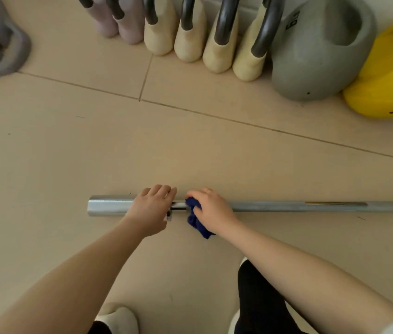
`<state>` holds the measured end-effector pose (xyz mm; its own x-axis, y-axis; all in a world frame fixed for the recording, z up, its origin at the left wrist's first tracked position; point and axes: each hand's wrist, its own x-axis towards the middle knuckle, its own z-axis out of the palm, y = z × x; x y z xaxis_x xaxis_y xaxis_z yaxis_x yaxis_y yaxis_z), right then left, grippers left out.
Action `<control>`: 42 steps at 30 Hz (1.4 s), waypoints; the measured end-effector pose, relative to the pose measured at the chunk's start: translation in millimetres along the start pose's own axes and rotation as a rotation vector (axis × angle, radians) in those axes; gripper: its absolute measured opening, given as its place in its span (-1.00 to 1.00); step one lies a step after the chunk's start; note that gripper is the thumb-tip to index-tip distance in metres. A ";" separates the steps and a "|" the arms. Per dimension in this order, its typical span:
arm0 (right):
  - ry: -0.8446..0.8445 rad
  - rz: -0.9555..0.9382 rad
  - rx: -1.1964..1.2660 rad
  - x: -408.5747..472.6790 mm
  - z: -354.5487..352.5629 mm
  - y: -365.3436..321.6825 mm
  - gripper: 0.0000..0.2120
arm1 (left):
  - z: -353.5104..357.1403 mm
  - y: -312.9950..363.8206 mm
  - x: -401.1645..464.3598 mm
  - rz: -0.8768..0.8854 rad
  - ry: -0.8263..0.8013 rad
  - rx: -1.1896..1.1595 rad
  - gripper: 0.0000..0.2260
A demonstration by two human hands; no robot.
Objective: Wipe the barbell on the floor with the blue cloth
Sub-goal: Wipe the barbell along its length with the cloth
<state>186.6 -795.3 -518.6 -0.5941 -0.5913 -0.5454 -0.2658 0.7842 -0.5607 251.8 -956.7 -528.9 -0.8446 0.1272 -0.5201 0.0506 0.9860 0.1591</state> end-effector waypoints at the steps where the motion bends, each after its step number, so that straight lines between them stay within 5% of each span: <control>1: -0.041 0.006 -0.041 5.2 -1.7 -4.7 -0.70 | -0.8 0.9 0.8 -0.002 -0.033 0.019 -0.24; 6: -0.001 0.361 -0.471 8.8 -25.2 11.9 -0.75 | 3.5 6.4 5.6 -0.077 -0.033 -0.036 -0.22; 8: 0.010 0.412 -0.458 6.0 -23.4 11.0 -0.78 | 6.0 5.1 8.1 -0.079 -0.021 -0.050 -0.27; 14: 0.013 0.118 -0.201 20.3 11.6 -22.1 -0.76 | 8.3 3.9 11.9 -0.078 -0.010 -0.066 -0.36; 17: -0.091 0.078 -0.157 20.8 -8.7 -0.7 -0.69 | 7.0 4.6 10.4 -0.062 0.007 -0.066 -0.21; 22: 0.011 0.533 -0.357 1.8 -37.0 46.5 -0.72 | 10.2 2.0 6.6 -0.038 0.035 -0.107 -0.19; 29: 0.025 0.081 -0.253 14.2 12.3 -18.4 -0.73 | 7.0 0.4 9.4 -0.031 0.015 -0.094 -0.27; 35: 0.031 0.520 -0.320 -1.1 -25.5 30.5 -0.71 | 4.6 0.0 13.7 -0.055 -0.083 -0.124 -0.35; 42: 0.075 0.043 -0.283 1.5 24.4 -21.6 -0.70 | -2.5 -5.7 19.0 -0.051 -0.116 -0.173 -0.08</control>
<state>210.1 -817.7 -522.5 -0.6614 -0.5487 -0.5114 -0.4337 0.8360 -0.3360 234.1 -960.2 -537.6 -0.7763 0.0987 -0.6225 -0.0916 0.9595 0.2663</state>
